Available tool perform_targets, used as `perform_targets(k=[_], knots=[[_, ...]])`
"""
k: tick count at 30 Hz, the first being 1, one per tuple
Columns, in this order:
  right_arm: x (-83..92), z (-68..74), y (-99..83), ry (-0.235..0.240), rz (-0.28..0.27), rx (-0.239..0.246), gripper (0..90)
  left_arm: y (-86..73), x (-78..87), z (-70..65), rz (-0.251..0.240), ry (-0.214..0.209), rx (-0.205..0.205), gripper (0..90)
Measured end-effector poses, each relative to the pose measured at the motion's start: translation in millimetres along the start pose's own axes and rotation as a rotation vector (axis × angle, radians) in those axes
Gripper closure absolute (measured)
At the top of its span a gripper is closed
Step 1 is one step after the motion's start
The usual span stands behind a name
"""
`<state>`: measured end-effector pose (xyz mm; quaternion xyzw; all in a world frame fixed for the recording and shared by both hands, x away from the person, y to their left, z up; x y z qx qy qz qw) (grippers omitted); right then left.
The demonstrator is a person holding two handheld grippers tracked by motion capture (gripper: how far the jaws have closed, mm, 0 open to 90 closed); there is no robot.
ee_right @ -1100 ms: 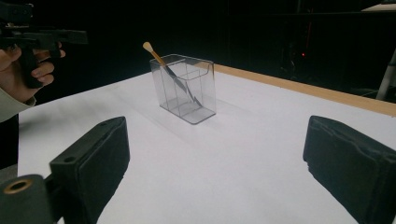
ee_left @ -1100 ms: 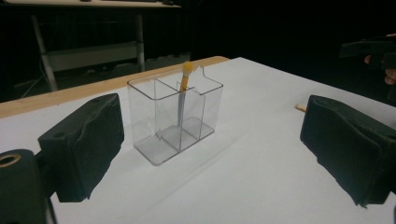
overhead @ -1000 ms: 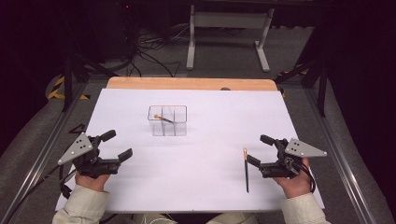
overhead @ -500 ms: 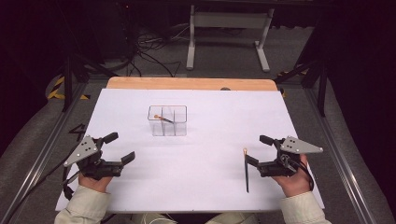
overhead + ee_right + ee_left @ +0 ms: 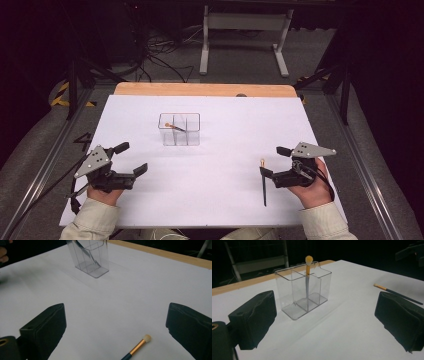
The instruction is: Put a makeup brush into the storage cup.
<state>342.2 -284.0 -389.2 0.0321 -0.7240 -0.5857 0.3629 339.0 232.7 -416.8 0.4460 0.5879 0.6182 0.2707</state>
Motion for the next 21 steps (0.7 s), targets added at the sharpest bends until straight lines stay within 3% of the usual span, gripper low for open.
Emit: perform_targets(k=[1,10,21], knots=[[-1.3,0.4,1.2,-0.006,0.040,0.002,5.3,-0.2,-0.2,0.4,-0.001,0.001,0.002,4.6],[-3.1,0.0,6.9,-0.067,0.122,0.035,6.0,-2.8,-4.5,0.7,0.019,-0.002,0.004,4.6],[-12.2,-3.6,9.3,-0.081,0.249,0.032,8.8,-5.0,-5.5,2.0,0.032,0.022,0.006,4.4]])
Point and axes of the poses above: each handheld gripper's, and its own axes: x roughly backward along the jaws, y roughly out of its top, z roughly to its left, the point moved 1 cm from there along -x, roughly forward along the jaws, and after that the axes turned 13 degrees about -y, right-handed, at the moved point
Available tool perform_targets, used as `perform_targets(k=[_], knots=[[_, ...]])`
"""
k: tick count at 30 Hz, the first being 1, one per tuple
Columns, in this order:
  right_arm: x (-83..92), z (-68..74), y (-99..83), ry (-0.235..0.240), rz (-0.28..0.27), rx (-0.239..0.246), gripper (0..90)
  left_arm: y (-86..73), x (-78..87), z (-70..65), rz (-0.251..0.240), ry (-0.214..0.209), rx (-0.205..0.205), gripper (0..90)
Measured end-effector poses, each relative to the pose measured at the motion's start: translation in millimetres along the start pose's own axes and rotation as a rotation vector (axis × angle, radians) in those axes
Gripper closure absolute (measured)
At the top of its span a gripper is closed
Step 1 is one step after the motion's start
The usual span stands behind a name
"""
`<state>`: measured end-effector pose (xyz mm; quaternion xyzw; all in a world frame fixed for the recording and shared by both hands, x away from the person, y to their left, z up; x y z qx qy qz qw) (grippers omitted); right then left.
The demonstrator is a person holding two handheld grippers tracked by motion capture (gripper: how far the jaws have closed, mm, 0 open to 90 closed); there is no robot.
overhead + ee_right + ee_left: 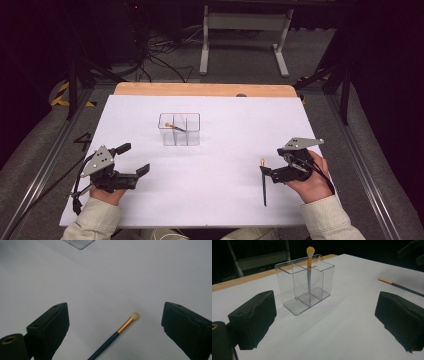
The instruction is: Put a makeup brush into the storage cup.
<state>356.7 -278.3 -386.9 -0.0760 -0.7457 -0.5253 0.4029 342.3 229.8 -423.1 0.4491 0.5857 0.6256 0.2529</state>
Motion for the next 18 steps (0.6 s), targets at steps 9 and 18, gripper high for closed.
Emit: perform_targets(k=[9,18], knots=[[-7.6,-0.2,1.5,0.029,0.087,-0.011,14.2,0.1,2.3,0.1,-0.006,0.003,0.000,4.3],[-13.5,0.0,2.2,0.013,0.175,0.010,14.3,0.2,4.6,0.5,-0.013,0.009,0.003,4.2]])
Point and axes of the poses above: each handheld gripper's, and its own axes: x roughly backward along the jaws, y roughly out of its top, z roughly to its left, the point moved 1 cm from there along -x, roughly forward along the jaws, and after that the axes turned 13 degrees about -y, right-handed, at the moved point
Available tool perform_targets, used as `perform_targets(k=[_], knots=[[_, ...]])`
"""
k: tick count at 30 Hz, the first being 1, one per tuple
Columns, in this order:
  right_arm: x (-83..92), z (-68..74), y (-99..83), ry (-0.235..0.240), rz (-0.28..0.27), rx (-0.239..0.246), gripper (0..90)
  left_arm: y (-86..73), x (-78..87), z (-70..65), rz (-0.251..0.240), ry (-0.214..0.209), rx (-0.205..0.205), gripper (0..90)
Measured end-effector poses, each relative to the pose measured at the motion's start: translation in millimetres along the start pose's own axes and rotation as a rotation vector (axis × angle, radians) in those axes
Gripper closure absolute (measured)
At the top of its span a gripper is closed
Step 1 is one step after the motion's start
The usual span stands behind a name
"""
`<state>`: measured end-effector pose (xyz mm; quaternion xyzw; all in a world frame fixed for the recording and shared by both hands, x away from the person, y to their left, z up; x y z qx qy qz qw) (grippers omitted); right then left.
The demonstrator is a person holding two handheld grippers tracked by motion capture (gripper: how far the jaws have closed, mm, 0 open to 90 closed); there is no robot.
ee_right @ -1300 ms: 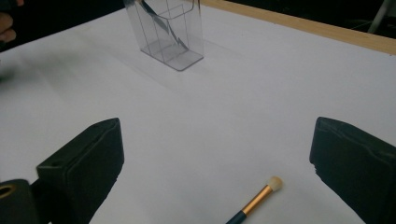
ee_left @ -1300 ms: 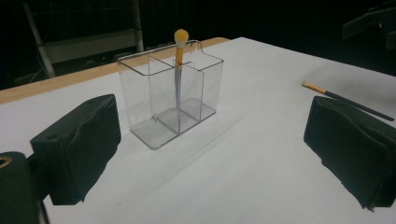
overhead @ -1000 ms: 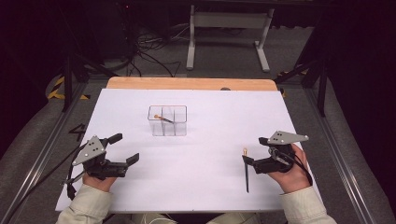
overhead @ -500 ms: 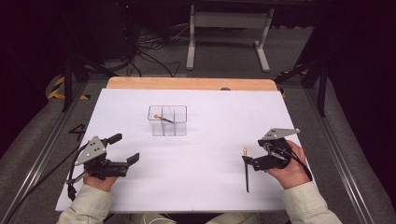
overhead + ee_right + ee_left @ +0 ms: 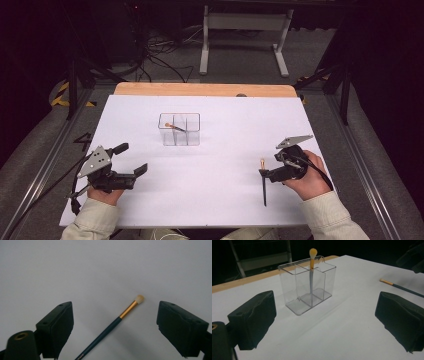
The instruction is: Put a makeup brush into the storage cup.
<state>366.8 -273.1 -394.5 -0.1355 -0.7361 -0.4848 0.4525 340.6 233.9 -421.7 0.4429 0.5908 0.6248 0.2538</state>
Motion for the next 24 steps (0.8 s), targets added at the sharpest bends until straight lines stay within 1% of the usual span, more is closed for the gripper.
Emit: perform_targets(k=[5,7,11,14,15,16,17,18,24], knots=[[-2.0,0.5,1.3,-0.013,0.022,0.006,12.9,0.1,0.3,-0.2,0.003,0.000,-0.002,4.1],[-4.4,1.5,2.2,-0.018,0.045,0.015,11.5,0.1,0.4,-0.2,0.003,-0.001,-0.003,4.1],[-6.8,1.6,2.8,-0.018,0.071,0.012,9.9,0.2,0.9,-0.1,0.001,0.000,-0.004,4.1],[-9.0,1.7,3.1,-0.020,0.087,0.011,9.8,0.5,2.3,0.2,0.002,0.002,-0.003,4.1],[-11.0,1.9,3.2,-0.020,0.102,0.012,9.8,0.4,2.5,0.4,-0.003,0.004,-0.003,4.1],[-11.0,1.9,3.2,-0.020,0.102,0.012,9.8,0.4,2.5,0.4,-0.003,0.004,-0.003,4.1],[-13.1,2.0,3.3,-0.021,0.115,0.011,9.8,0.3,2.6,0.3,-0.003,0.005,0.000,4.1],[-13.1,2.0,3.3,-0.021,0.115,0.011,9.8,0.2,2.6,0.4,-0.004,0.004,0.001,4.1],[-19.3,2.6,3.3,-0.025,0.157,0.015,11.9,-0.3,2.4,0.2,0.001,0.003,-0.001,4.0]])
Point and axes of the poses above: each handheld gripper's, and its own axes: x roughly backward along the jaws, y roughly out of its top, z roughly to its left, the point moved 1 cm from there along -x, roughly forward along the jaws, and after that the axes turned 13 degrees about -y, right-handed, at the moved point
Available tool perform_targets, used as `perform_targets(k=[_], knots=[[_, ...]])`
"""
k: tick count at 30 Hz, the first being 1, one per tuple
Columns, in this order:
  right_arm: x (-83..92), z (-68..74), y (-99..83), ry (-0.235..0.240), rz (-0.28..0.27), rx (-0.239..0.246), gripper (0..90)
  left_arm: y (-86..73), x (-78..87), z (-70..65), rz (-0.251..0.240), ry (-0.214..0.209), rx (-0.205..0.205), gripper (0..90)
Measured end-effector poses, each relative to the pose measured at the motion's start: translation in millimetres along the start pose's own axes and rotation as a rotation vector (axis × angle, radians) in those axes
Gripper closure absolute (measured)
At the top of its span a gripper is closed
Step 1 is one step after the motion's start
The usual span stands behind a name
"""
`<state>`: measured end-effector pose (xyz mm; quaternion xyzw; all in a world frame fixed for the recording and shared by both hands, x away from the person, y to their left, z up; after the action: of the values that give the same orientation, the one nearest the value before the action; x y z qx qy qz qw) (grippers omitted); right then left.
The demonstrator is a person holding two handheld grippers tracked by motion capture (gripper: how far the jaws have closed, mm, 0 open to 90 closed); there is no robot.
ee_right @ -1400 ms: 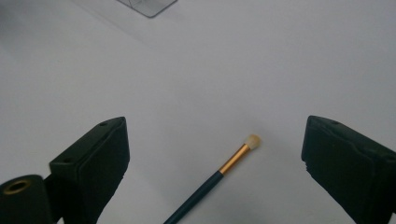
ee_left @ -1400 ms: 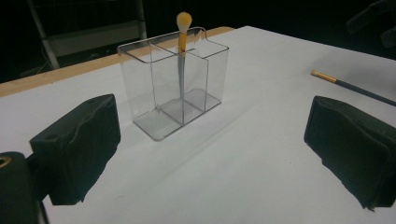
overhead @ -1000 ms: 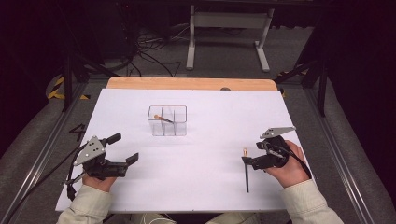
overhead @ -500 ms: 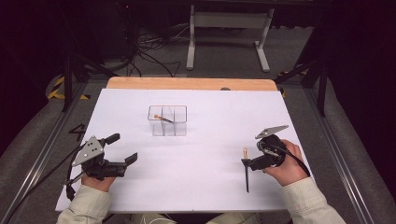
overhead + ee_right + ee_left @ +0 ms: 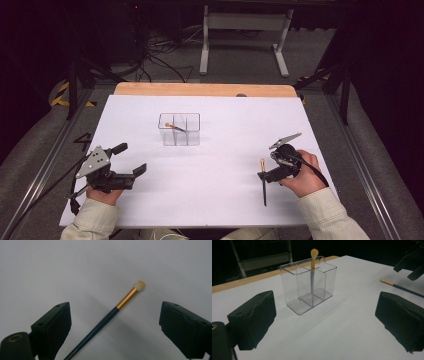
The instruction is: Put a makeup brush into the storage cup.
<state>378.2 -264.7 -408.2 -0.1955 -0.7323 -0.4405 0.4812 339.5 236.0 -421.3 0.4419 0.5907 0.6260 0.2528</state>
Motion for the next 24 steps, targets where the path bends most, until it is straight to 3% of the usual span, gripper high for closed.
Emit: perform_targets(k=[8,24], knots=[[-8.1,2.5,0.7,-0.009,0.065,0.035,18.2,-0.7,4.8,0.2,0.003,0.007,0.003,4.0],[-22.6,9.7,1.2,-0.033,0.135,0.065,27.1,-2.5,6.7,0.0,0.005,0.011,0.007,4.0]])
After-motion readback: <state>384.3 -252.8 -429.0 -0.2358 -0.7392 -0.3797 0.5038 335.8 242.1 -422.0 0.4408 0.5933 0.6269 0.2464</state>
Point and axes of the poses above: each handheld gripper's, and its own axes: x roughly backward along the jaws, y roughly out of its top, z roughly to its left, the point moved 1 cm from there along -x, roughly forward along the jaws, and after that the axes turned 13 degrees about -y, right-handed, at the moved point
